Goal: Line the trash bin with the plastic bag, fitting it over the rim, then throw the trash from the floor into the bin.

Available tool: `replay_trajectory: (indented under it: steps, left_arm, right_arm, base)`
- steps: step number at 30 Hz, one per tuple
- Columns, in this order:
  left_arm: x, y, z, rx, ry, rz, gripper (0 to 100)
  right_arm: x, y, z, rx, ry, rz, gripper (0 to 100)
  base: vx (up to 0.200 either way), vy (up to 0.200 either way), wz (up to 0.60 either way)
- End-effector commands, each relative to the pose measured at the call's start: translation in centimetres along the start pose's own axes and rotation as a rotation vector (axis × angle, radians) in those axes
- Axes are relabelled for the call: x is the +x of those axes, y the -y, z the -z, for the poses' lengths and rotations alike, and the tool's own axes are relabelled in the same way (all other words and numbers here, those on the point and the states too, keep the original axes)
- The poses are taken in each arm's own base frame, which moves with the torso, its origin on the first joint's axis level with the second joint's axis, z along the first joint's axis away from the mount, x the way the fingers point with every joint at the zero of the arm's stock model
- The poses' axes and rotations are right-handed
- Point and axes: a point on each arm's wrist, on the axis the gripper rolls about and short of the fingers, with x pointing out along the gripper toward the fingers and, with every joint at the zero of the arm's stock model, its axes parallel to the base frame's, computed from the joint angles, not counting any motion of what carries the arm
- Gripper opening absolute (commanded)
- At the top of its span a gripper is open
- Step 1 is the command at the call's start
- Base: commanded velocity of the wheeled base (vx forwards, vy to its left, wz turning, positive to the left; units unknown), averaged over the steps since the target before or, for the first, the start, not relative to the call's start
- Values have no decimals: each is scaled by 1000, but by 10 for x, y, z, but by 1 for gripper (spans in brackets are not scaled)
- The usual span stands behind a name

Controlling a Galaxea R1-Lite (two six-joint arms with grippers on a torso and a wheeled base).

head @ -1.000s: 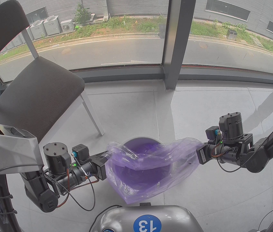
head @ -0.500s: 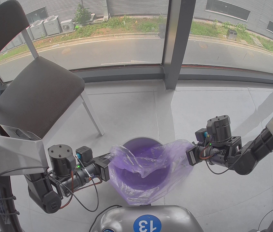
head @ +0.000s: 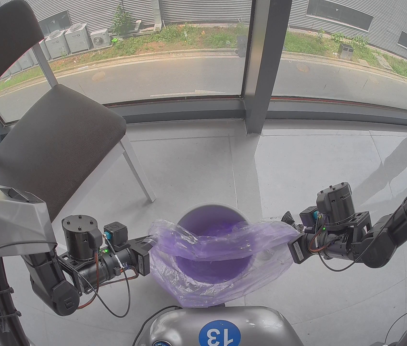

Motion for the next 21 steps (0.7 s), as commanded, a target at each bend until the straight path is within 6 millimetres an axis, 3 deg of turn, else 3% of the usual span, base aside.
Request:
replay_trajectory:
  steps: [1, 8, 18, 21]
  left_arm:
    - [1, 0, 7, 8, -26, 2, 0]
    - [4, -1, 12, 25, -49, -2, 0]
    - [37, -7, 34, 34, -13, -41, 0]
    - [43, -5, 31, 34, 3, -68, 0]
  right_arm:
    - [-1, -8, 4, -18, -13, -20, 0]
    - [5, -16, 5, -30, -19, -33, 0]
    - [36, -13, -7, 40, 48, 74, 0]
    - [44, -8, -13, 56, 60, 108, 0]
  base:
    - [0, 0, 0]
    - [0, 0, 0]
    - [0, 0, 0]
    - [0, 0, 0]
